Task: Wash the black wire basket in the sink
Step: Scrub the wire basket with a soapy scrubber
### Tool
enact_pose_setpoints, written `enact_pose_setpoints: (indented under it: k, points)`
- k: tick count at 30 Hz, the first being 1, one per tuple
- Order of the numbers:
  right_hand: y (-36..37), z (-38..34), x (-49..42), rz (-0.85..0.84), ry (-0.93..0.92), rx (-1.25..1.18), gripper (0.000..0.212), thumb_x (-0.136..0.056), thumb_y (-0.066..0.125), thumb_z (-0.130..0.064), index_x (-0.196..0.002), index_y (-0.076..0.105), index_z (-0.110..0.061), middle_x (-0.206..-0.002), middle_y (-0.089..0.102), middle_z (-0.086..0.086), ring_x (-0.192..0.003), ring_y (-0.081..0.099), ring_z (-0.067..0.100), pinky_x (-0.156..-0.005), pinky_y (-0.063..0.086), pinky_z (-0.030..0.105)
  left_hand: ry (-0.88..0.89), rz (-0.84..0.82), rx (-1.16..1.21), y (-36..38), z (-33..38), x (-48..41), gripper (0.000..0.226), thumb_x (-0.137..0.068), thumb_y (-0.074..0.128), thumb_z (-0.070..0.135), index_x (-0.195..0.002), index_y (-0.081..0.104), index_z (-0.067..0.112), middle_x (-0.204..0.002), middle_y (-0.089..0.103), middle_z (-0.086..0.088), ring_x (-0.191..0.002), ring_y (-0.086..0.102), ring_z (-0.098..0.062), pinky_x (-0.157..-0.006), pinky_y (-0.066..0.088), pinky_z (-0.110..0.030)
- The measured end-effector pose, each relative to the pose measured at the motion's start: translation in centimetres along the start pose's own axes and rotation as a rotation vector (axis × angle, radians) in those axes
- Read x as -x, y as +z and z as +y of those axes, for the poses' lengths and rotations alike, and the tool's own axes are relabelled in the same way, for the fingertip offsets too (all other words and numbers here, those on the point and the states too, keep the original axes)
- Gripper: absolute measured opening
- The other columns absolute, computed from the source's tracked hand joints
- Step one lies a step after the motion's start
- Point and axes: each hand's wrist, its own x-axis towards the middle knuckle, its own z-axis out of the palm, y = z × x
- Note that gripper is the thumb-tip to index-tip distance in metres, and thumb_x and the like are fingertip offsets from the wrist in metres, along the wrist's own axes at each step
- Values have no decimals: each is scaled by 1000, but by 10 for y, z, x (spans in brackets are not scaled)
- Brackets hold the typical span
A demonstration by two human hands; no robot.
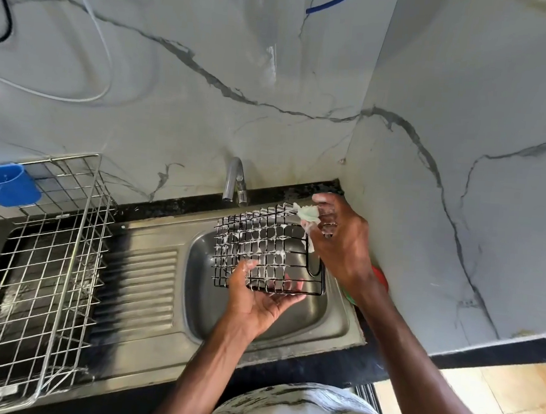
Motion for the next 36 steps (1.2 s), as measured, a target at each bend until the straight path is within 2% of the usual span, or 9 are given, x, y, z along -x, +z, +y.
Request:
enact_pose_setpoints:
  k: [5,11,15,19,23,26,31,34,36]
  points:
    - [3,-6,0,-128,-195,104,38,-84,75,5,-118,73,-12,-116,73,6,-99,71,10,-77,57,12,22,30,-11,2,1,3,91,-73,77,38,-140,39,-10,-109,62,-33,-93,69,-54,-76,59,-70]
    - [11,-2,-10,-82,-206,170,41,-83,67,12,-114,77,-13,-113,72,4,-99,68,14,-84,61,32,-8,57,26,3,5,-1,89,-77,78,39,-142,38,-7,-101,56,-24,-83,71,-51,-79,55,-74]
    - [17,-11,35,-187,-291,205,42,-83,61,15,-111,78,-11,-114,70,5,-96,70,15,-82,60,25,29,89,35,8,11,-3,83,-80,74,43,-136,45,-11,-102,60,-27,-71,72,-44,-69,61,-67]
    - [14,-11,72,-231,-283,151,48,-78,61,20,-109,78,-13,-111,68,3,-96,68,15,-81,59,26,17,107,24,11,15,-2,93,-79,75,47,-140,42,-15,-123,59,-35,-95,70,-47,-62,62,-51]
    - [12,-5,51,-176,-260,149,45,-80,60,21,-110,77,-8,-110,69,7,-92,68,10,-77,59,19,-14,96,9,12,7,-3,74,-85,69,44,-127,50,-14,-83,69,-34,-91,67,-46,-60,61,-64]
    - [19,4,11,-55,-198,197,48,-79,59,21,-114,75,-9,-112,71,10,-96,70,18,-86,60,27,-63,90,1,9,-1,-4,72,-74,75,39,-120,52,-11,-77,68,-32,-91,65,-46,-72,55,-75]
    - [26,1,-12,-33,-192,256,47,-78,59,18,-110,76,-11,-111,73,8,-98,70,20,-87,60,34,-97,114,5,13,-1,2,92,-66,79,39,-135,48,-13,-115,62,-40,-99,67,-50,-71,58,-73]
    - [29,-12,28,-124,-268,256,46,-81,57,19,-109,77,-11,-113,71,7,-96,70,17,-83,58,18,-64,198,-3,20,7,5,101,-74,78,43,-142,33,-17,-130,51,-43,-103,66,-55,-57,62,-58]
    - [31,-17,57,-194,-304,225,44,-81,59,19,-107,77,-11,-113,69,5,-97,67,14,-81,53,9,-16,243,5,22,10,5,93,-80,73,48,-136,38,-18,-111,58,-35,-71,72,-43,-49,61,-40]
